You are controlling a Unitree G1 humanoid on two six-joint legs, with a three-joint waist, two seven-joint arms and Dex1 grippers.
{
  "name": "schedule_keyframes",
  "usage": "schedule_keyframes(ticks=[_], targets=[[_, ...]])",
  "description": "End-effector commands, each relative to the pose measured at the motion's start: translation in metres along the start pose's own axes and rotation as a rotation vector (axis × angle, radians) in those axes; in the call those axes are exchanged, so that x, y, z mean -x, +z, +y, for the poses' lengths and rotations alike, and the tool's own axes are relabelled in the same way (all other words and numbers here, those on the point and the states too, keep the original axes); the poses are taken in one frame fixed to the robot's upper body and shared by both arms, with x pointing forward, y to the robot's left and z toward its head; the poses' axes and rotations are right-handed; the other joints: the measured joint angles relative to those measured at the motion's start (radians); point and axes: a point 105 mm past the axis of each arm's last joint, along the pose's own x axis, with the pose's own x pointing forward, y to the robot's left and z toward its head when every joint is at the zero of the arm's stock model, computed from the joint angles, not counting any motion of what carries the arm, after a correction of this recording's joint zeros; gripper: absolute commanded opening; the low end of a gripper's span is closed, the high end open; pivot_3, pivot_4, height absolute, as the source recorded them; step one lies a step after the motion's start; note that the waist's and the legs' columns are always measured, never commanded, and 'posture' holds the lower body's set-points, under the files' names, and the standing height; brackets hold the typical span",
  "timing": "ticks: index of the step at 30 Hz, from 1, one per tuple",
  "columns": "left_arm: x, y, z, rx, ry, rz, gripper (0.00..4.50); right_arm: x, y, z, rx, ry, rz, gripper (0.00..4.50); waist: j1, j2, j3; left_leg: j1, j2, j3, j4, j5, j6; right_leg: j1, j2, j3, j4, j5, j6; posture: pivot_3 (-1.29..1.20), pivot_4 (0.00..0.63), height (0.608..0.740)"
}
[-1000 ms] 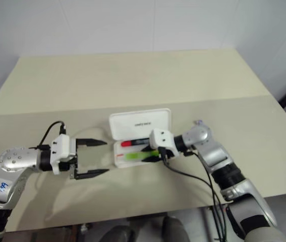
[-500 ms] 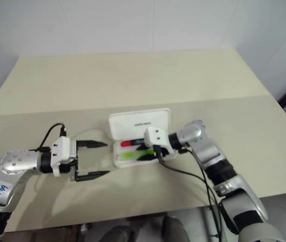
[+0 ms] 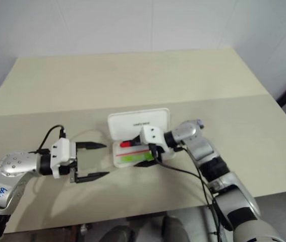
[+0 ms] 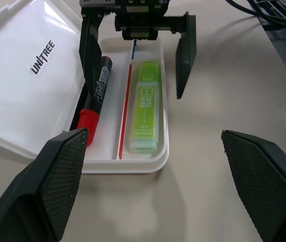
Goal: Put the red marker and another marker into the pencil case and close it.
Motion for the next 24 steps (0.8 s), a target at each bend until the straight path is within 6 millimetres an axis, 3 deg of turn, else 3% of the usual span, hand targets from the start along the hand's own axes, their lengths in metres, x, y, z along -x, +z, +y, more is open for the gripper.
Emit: schedule_keyframes(ticks=[1, 5, 10, 15, 19, 24], targets=[[0.004, 0.011, 0.001, -0.039, 0.006, -0.022, 4.5, 0.016, 0.034, 0.0, 0.051, -0.019, -0.093, 4.48, 0.001, 0.0, 0.0, 0.0, 0.0, 0.0, 0.0, 0.0, 0.0, 0.0, 0.0, 0.0, 0.0, 0.0, 0.0, 0.0, 0.15, 0.74], [0.003, 0.01, 0.001, -0.037, -0.002, -0.024, 4.5, 0.032, 0.047, 0.016, 0.013, -0.028, -0.134, 4.48, 0.007, 0.0, 0.0, 0.0, 0.0, -0.002, 0.0, 0.0, 0.0, 0.0, 0.0, -0.001, 0.0, 0.0, 0.0, 0.0, 0.15, 0.74], [0.0, 0.01, 0.003, -0.036, 0.002, -0.043, 4.5, 0.068, 0.052, 0.018, -0.096, -0.233, -0.172, 4.48, 0.008, 0.0, 0.0, -0.002, -0.001, -0.002, 0.0, 0.0, 0.001, 0.0, -0.001, 0.0, 0.0, 0.001, -0.001, 0.0, 0.15, 0.74], [-0.003, 0.017, 0.01, -0.06, 0.045, -0.094, 4.5, 0.108, 0.034, 0.004, -0.211, -0.525, -0.112, 4.48, 0.013, 0.0, 0.0, -0.001, -0.001, -0.001, 0.0, 0.0, 0.001, 0.0, -0.002, 0.0, -0.001, 0.001, -0.001, 0.0, 0.15, 0.74], [-0.016, 0.035, 0.02, -0.058, 0.098, -0.186, 4.5, 0.165, 0.008, -0.003, -0.362, -0.883, -0.104, 4.48, 0.032, -0.001, 0.0, -0.001, -0.001, 0.0, 0.002, 0.0, 0.001, 0.001, -0.001, 0.0, -0.003, 0.001, -0.001, 0.0, 0.15, 0.74], [-0.026, 0.039, 0.022, -0.024, 0.107, -0.208, 4.5, 0.197, -0.023, -0.004, -0.455, -1.15, -0.041, 4.48, 0.03, -0.001, -0.001, 0.0, -0.001, 0.002, 0.003, 0.0, 0.001, 0.001, -0.001, 0.002, -0.002, 0.001, 0.0, 0.0, 0.15, 0.74]])
